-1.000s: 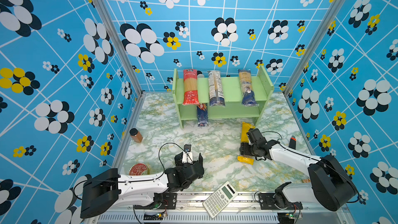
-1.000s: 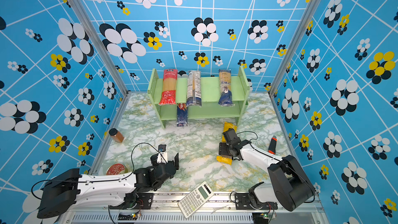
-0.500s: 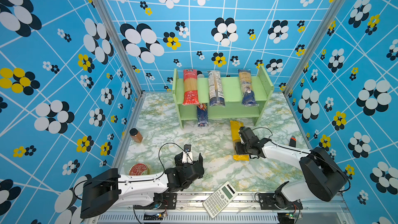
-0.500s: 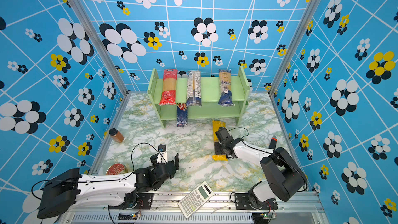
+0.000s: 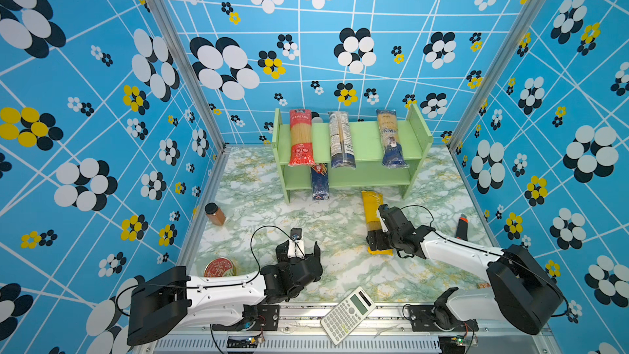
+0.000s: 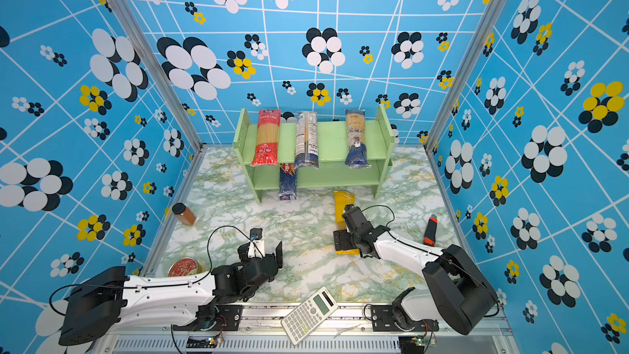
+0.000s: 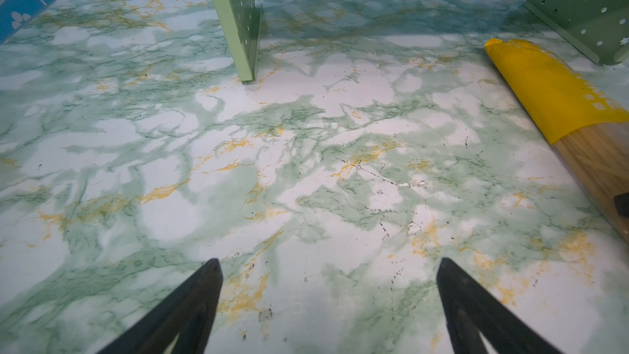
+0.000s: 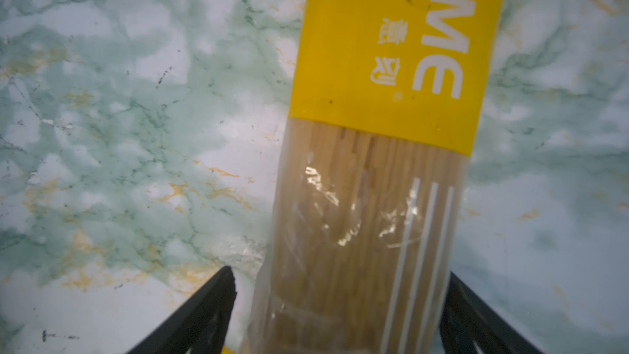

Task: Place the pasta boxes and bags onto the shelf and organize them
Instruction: 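Lift the Pastatime bag's near end and tilt it upright with the right gripper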

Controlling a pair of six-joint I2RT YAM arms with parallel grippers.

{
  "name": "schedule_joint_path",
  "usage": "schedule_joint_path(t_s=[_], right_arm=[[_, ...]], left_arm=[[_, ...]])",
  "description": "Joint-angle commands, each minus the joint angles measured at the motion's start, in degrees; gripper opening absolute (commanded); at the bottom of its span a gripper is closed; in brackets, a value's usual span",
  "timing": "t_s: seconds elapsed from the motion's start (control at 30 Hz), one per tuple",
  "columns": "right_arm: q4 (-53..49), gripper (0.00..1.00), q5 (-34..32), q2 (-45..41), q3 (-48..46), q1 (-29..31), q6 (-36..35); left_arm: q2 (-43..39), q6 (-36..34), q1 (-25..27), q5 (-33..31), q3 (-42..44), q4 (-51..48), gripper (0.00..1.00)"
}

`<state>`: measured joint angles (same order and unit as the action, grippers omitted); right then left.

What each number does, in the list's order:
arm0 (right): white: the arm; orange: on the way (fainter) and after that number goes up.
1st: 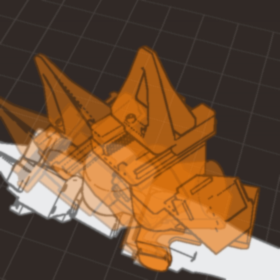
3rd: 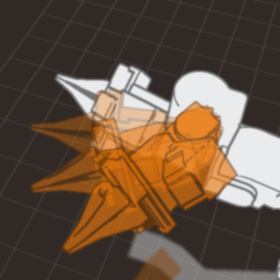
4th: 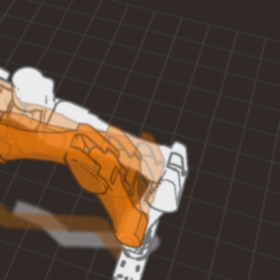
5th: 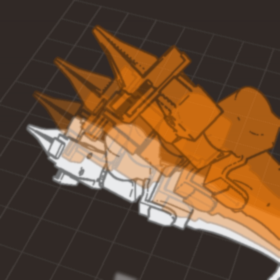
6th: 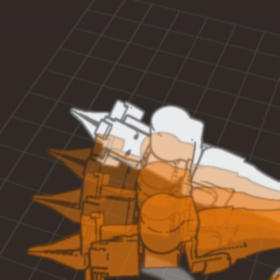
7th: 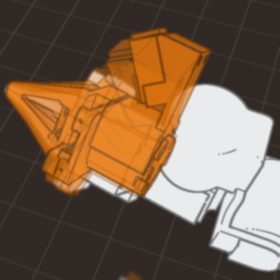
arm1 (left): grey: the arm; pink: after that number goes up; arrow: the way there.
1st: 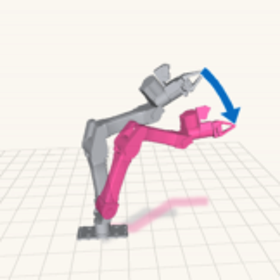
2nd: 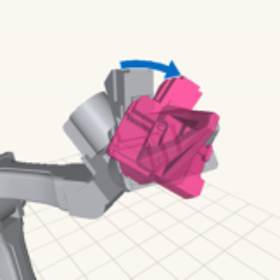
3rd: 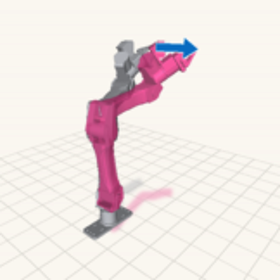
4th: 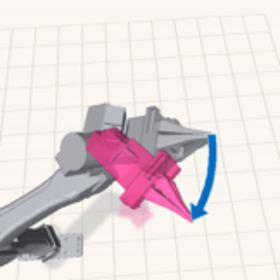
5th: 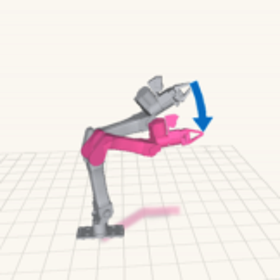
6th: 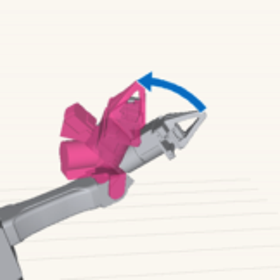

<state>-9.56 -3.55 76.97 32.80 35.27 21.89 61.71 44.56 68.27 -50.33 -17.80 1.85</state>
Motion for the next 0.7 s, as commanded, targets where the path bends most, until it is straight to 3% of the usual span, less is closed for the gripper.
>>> schedule_joint_path(t_s=[0.0, 0.27, 0.67], right_arm=[[1.68, 0.92, -2.69, -2.42, -2.26, 2.56, 1.5], [7.26, 0.91, -9.7, -3.43, -6.91, 7.57, 5.52], [16.07, 0.89, -14.7, -0.55, -12.36, 8.76, 6.05]], left_arm=[[0.32, 0.71, -0.36, 0.01, -0.99, 1.27, 0.99], [1.12, 0.38, -0.52, 0.43, -1.23, 1.79, 0.99], [1.75, 0.89, -0.59, 0.33, -1.31, 1.88, 0.99]])
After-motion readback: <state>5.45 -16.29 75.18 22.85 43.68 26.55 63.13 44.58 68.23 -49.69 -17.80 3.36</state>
